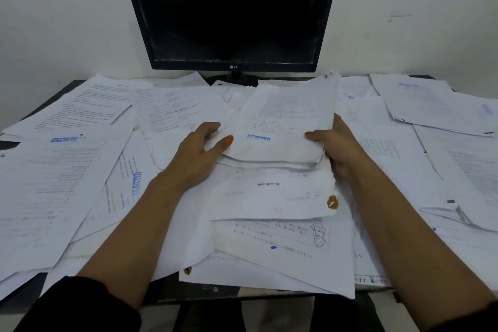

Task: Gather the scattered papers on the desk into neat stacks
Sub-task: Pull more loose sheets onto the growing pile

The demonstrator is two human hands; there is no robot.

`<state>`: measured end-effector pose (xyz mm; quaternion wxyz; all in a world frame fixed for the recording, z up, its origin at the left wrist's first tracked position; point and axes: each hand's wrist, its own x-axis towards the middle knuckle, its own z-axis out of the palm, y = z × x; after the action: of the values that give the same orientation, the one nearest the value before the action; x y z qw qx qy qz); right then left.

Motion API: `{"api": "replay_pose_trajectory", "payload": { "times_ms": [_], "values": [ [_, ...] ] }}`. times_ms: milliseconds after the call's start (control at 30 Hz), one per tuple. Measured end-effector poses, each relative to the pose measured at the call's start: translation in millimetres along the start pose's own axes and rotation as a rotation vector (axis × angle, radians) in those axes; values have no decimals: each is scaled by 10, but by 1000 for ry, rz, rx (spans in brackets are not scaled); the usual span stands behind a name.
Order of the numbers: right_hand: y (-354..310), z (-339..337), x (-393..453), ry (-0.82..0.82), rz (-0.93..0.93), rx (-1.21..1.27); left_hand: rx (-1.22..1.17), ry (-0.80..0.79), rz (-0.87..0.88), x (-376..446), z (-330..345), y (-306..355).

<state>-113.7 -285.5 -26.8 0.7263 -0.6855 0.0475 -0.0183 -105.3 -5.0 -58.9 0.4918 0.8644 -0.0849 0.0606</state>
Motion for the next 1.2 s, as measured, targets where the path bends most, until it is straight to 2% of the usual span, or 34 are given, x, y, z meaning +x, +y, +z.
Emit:
{"api": "replay_pose_trajectory", "payload": {
  "times_ms": [167,300,400,633,800,967,1200],
  "values": [
    [-12,-116,26,130,13,88,-12,52,3,-2,-17,-1],
    [16,-206,51,207,117,72,45,22,22,22,-26,-66],
    [41,-209,62,235,110,55,149,-40,32,29,-22,-103],
    [42,-227,50,322,-37,-231,412,-70,97,50,15,-146],
    [-19,-283,56,334,34,7,472,-68,91,65,51,-152],
    [-33,-374,48,263,132,223,462,-166,16,20,29,-90],
    [-152,-513,-19,149,267,265,342,-112,-1,17,28,-56]
  ]
}}
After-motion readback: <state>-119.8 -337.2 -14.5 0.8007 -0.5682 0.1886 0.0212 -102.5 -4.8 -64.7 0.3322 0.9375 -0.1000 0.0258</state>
